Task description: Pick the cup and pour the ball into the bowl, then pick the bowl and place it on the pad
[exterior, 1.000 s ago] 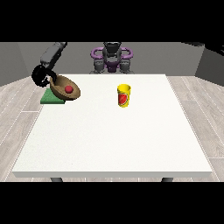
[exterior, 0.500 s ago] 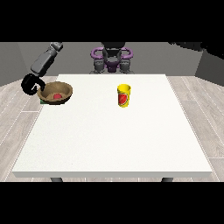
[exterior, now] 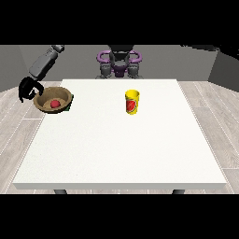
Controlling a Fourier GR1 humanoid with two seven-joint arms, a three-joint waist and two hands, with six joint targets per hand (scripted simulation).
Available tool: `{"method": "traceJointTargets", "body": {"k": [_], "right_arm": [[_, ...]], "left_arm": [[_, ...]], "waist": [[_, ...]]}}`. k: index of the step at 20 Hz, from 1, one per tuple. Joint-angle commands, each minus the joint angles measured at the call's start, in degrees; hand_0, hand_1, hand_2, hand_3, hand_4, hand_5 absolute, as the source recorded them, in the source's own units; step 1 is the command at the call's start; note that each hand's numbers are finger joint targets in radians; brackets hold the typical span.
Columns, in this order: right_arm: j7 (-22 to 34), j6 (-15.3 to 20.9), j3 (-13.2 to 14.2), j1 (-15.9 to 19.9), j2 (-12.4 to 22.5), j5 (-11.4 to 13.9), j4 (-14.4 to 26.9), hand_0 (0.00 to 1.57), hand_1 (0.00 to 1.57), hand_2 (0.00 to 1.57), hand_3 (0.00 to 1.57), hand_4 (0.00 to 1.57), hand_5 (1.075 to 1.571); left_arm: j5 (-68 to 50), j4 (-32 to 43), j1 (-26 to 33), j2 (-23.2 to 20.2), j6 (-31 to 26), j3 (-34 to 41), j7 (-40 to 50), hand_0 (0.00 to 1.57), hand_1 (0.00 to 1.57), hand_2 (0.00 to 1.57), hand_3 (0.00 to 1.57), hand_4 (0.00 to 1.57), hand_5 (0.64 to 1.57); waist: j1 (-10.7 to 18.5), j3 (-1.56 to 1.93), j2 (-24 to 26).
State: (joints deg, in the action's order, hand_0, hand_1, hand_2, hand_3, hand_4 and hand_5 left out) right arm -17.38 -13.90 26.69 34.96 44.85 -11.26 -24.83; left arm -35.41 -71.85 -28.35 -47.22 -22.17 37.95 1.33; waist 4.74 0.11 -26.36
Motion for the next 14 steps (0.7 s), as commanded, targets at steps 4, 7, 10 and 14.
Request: {"method": "traceJointTargets", "body": {"k": [4,7,10,14], "right_arm": [[1.5,2.0,-4.3,-0.2,-5.4,3.3,1.3,1.57,1.57,1.57,0.88,1.0,1.564],[0.9,2.9,-5.0,-1.1,-6.1,4.3,2.7,1.57,1.57,1.57,1.09,0.98,1.565],[4.5,-0.3,-5.6,-1.7,-4.2,4.1,1.2,1.57,1.57,1.57,1.41,0.98,1.561],[12.3,1.6,1.0,1.8,1.2,-1.7,5.0,1.34,1.34,1.57,1.06,0.0,1.571]], "left_arm": [[0.4,1.2,1.3,1.8,0.5,-2.4,0.9,0.0,0.0,0.0,0.0,0.68,1.554],[-0.4,-1.0,1.9,1.6,3.0,-2.5,4.2,0.0,0.0,0.0,0.0,0.67,1.556],[1.8,5.9,2.1,0.0,-0.2,-1.9,-0.4,0.0,0.0,0.0,0.0,0.66,1.548],[0.6,6.5,3.1,-1.4,-3.4,-0.6,-1.5,0.0,0.0,0.0,0.0,0.65,1.538]], "waist": [[-0.5,-0.09,4.8],[-0.9,-0.06,7.4],[-2.7,-0.12,8.8],[0.0,-0.12,7.4]]}}
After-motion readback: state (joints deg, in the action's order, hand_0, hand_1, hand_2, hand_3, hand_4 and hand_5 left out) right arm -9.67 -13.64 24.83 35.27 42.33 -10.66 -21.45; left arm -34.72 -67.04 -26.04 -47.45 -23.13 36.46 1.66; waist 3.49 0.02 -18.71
